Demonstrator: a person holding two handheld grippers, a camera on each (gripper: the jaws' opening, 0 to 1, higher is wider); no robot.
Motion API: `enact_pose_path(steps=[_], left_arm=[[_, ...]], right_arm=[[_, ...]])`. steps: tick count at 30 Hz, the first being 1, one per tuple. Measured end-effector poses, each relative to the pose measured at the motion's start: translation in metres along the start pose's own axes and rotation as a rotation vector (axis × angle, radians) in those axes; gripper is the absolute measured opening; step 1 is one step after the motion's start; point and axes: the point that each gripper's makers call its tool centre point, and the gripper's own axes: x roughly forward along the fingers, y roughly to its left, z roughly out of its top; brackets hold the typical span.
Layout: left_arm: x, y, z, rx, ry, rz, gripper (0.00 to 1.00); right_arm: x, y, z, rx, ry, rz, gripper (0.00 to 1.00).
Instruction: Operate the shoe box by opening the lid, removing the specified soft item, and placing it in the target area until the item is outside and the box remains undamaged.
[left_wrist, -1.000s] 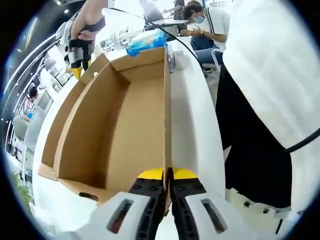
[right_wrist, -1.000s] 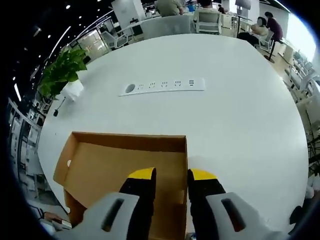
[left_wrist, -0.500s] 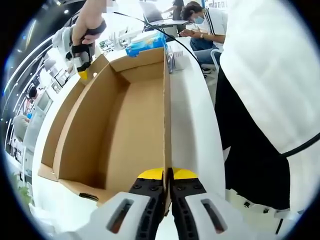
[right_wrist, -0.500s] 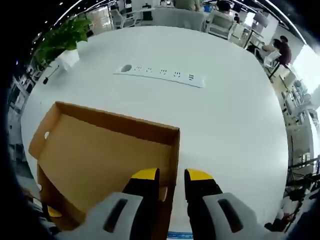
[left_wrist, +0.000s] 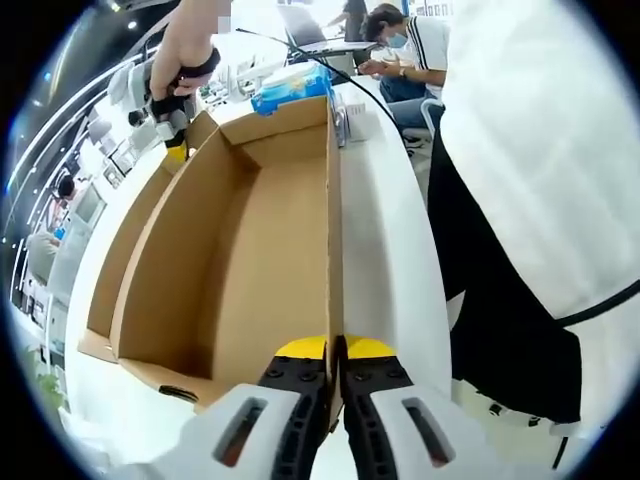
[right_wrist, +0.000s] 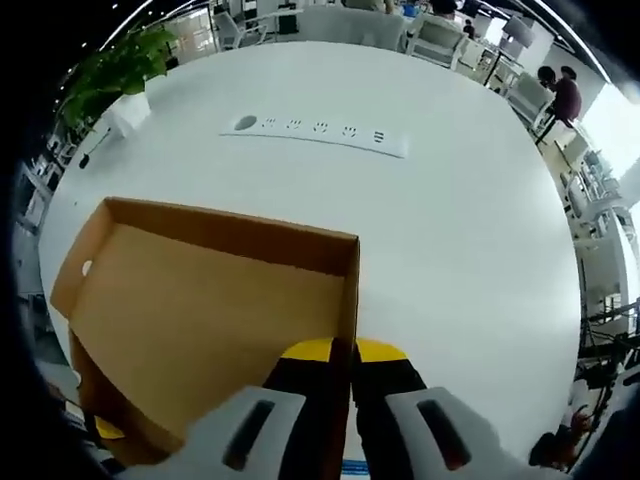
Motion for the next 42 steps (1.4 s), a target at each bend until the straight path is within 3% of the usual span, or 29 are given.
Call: enact_pose_path(steps=[5,14,19,21,27,30,33,42], left_arm=[[0.000,0.000,0.000,-0.010,0.004,0.003,0.02],[0.000,0.001,-0.001,-0.014,0.003,-0.001,0.02],[0.001,0.004,-0.003,-0.070,0.010,-0.008,0.02],[0.000,0.006,-0.007,-0.140,0.028,-0.021,0.02],[-0.002,0.012,-0.014,-0.113,0.048,0.009,0.03],[-0.002,0.012,-0.015,-0.101,0.045,0.030,0.03],[-0.002,0.012,-0.014,-0.084,0.043,0.042,0.03],[-0.002,0.012,-0.015,-0.097,0.048,0.026,0.03]], right_arm=[[-0.012,0.004,0.003,0.038,-0.025,0.043,0.01],[-0.010,0.002,-0.001,0.070,-0.052,0.047,0.01],[-0.023,0.007,0.012,0.092,-0.124,0.084,0.00],[-0.024,0.008,0.014,0.081,-0.133,0.098,0.00],[-0.029,0.007,0.011,0.022,-0.171,0.080,0.01],[-0.045,0.010,0.005,0.120,-0.233,0.074,0.00],[-0.053,0.009,0.010,-0.005,-0.287,0.016,0.01],[-0.068,0.013,0.014,-0.113,-0.401,-0.045,0.02]])
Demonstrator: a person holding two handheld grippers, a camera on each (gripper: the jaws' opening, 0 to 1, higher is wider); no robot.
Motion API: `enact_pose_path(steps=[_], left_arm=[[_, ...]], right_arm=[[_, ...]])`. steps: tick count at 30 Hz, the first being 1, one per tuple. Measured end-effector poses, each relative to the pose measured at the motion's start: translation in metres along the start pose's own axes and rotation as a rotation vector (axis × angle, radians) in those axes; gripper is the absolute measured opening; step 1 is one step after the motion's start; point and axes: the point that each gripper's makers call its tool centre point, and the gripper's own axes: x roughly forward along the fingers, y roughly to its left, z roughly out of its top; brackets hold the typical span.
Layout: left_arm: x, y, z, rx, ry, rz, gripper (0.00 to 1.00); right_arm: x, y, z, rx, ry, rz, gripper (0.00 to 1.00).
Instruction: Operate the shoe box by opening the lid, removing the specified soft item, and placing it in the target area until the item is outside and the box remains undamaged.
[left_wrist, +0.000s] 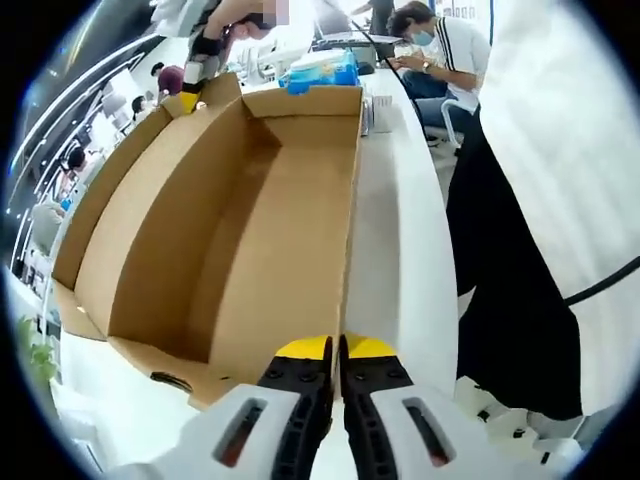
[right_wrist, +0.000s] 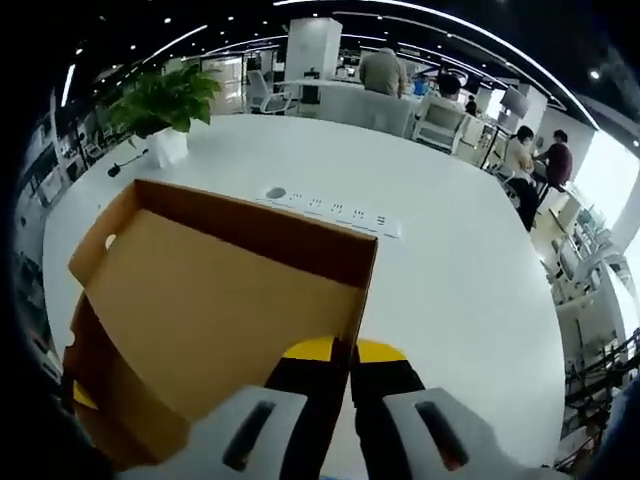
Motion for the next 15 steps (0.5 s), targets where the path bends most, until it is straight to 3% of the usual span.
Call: enact_pose_path(steps=[5,11,12,14,15], left_arm=[[0.000,0.002,0.001,-0.039,0.018,-0.044,0.02],[-0.001,-0.004,0.001,0.026,0.002,-0.031,0.02],[-0.001,-0.006,0.001,0.067,0.001,-0.023,0.02],[-0.001,-0.004,0.001,0.040,-0.003,-0.016,0.02],[-0.001,-0.002,0.000,0.021,-0.009,-0.022,0.02]], right_arm=[[-0.009,0.000,0.004,-0.065,-0.049,-0.019,0.03],[-0.017,-0.007,0.002,0.032,-0.085,-0.041,0.02],[-0.021,-0.008,0.001,0.091,-0.099,-0.039,0.01],[-0.032,-0.005,0.015,0.146,-0.173,-0.021,0.01],[-0.037,-0.003,0.021,0.059,-0.181,-0.033,0.01]])
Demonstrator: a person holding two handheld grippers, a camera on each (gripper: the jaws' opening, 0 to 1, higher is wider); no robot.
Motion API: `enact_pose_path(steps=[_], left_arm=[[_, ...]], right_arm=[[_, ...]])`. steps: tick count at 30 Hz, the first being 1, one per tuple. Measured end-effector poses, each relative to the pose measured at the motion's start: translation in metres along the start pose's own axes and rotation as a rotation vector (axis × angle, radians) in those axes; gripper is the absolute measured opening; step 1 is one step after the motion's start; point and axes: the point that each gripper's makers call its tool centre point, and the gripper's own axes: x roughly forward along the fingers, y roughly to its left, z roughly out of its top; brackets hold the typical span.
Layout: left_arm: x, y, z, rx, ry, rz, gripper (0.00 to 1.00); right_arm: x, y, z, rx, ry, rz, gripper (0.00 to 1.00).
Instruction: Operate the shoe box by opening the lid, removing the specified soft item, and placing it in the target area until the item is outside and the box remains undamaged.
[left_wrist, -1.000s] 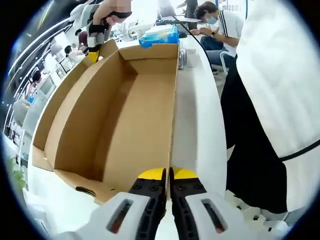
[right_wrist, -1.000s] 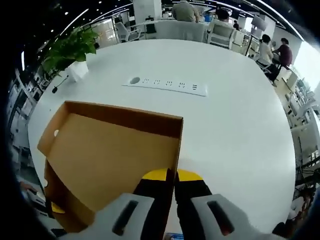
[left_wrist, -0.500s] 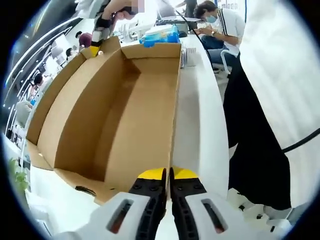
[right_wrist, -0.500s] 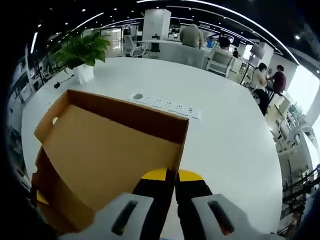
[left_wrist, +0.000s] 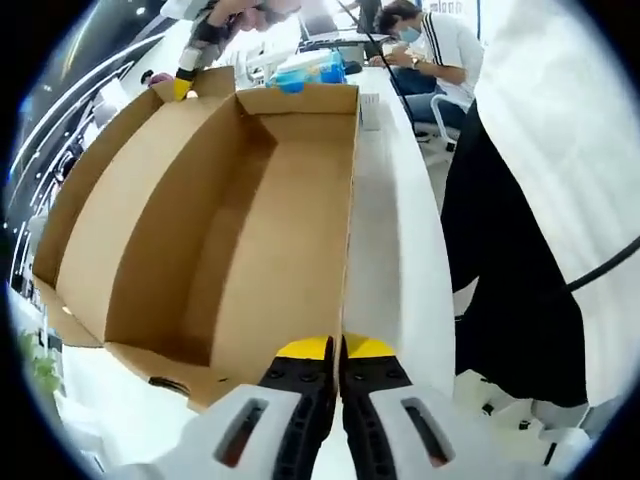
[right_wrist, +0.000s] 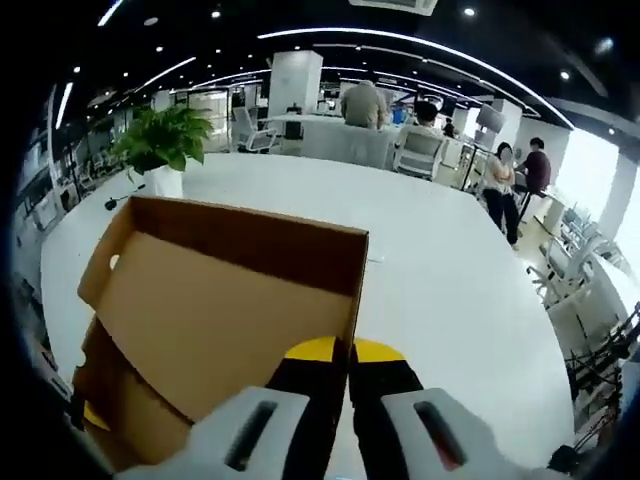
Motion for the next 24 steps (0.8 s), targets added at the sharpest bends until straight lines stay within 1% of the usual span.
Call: enact_pose_path(steps=[1,2,5,7,9,10,11,12,13,14,16,17,20,24], left_arm=[[0.000,0.001,0.000,-0.009,-0.004,-0.007,0.02],[-0.001,0.002,0.000,-0.016,-0.010,-0.016,0.02],[-0.002,0.002,0.001,-0.028,-0.017,-0.037,0.02],[-0.002,0.001,0.001,-0.024,-0.017,-0.038,0.02],[0.000,0.001,0.001,-0.013,-0.012,-0.037,0.02],[0.000,0.001,0.002,-0.009,-0.008,-0.033,0.02],[0.001,0.001,0.002,-0.006,-0.006,-0.028,0.02],[0.002,0.001,0.003,0.008,0.000,-0.019,0.02],[0.003,0.002,0.003,0.012,0.017,-0.015,0.02],[0.002,0.003,0.003,-0.006,0.009,-0.019,0.02],[0.001,0.003,0.003,-0.003,0.003,-0.017,0.02],[0.002,0.003,0.002,0.007,0.004,-0.016,0.02],[0.002,0.003,0.002,0.010,0.002,-0.008,0.02],[0.002,0.004,0.002,0.010,-0.004,0.004,0.02]], right_arm=[[-0.008,0.003,0.003,-0.037,-0.018,-0.001,0.01],[-0.012,0.003,0.004,-0.036,-0.037,-0.023,0.01],[-0.020,0.005,0.005,-0.046,-0.058,-0.024,0.01],[-0.025,0.003,0.005,-0.029,-0.064,-0.020,0.01],[-0.030,0.002,0.002,0.004,-0.072,-0.013,0.01],[-0.032,0.003,0.002,0.039,-0.092,0.002,0.01],[-0.035,0.002,0.000,0.052,-0.092,0.005,0.00],[-0.039,0.002,-0.003,0.126,-0.085,0.014,0.00],[-0.039,0.000,-0.006,0.134,-0.081,0.017,0.00],[-0.041,0.001,-0.007,0.099,-0.086,0.018,0.00],[-0.048,0.005,-0.007,0.065,-0.099,0.013,0.00],[-0.052,0.006,-0.006,0.069,-0.100,0.009,0.00],[-0.054,0.005,-0.007,0.079,-0.103,0.007,0.00],[-0.057,0.004,-0.016,0.091,-0.113,-0.003,0.00]])
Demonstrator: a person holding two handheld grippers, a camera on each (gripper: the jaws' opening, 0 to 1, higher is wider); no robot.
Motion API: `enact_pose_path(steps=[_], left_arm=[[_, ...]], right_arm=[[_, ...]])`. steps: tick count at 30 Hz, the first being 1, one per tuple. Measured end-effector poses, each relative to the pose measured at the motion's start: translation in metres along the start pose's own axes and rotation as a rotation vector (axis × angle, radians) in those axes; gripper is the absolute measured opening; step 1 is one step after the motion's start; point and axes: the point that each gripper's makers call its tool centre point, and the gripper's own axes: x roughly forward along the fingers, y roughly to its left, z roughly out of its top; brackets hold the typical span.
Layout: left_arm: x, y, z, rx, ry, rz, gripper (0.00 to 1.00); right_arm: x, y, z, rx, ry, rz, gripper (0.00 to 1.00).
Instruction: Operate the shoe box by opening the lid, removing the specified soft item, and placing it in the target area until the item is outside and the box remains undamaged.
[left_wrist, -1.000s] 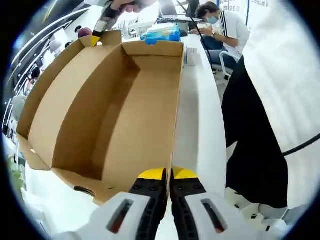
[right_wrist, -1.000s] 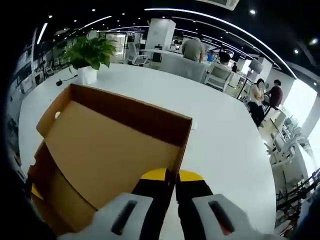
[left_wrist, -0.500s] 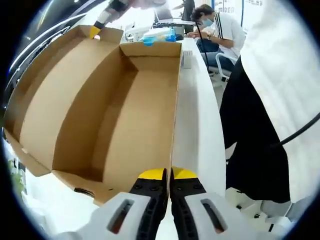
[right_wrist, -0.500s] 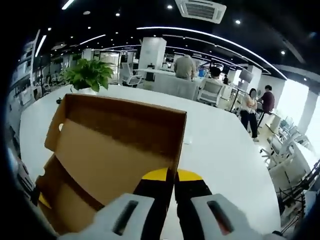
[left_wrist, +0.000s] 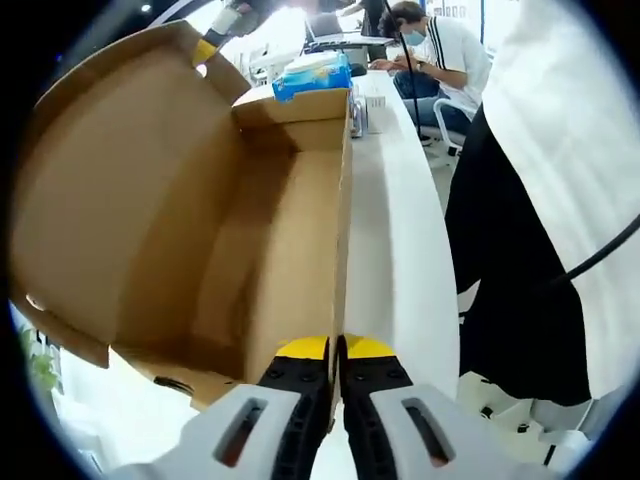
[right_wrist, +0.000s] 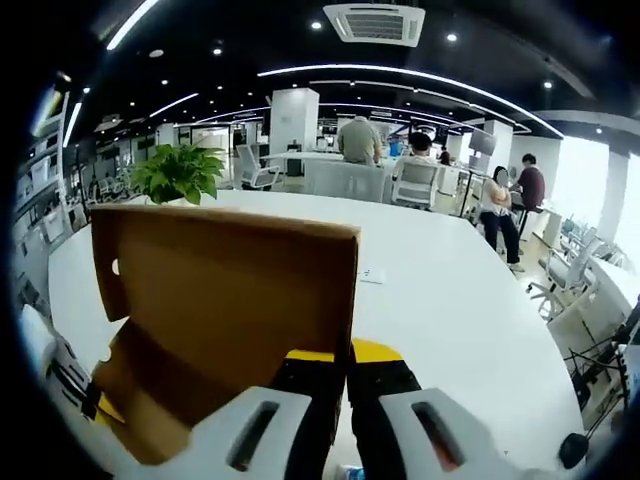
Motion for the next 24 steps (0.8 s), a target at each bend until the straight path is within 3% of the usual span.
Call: enact_pose_path(steps=[5,9,16,18,24], left_arm=[[0.000,-0.001,0.000,0.014,-0.006,0.000,0.02],[0.000,0.001,0.000,0.011,-0.006,-0.017,0.02],[0.001,0.001,-0.001,0.000,-0.004,-0.025,0.02],[0.001,0.001,-0.001,0.003,-0.001,-0.028,0.02],[0.001,0.001,-0.001,0.001,-0.005,-0.021,0.03]], right_arm=[[0.002,-0.003,-0.003,0.112,0.000,0.063,0.00],[-0.006,0.004,-0.006,0.065,0.001,0.044,0.00],[-0.016,0.005,-0.015,0.071,0.014,0.041,0.00],[-0.015,0.004,-0.015,0.026,0.024,0.056,0.00],[-0.022,0.008,-0.024,0.021,0.038,0.035,0.00]])
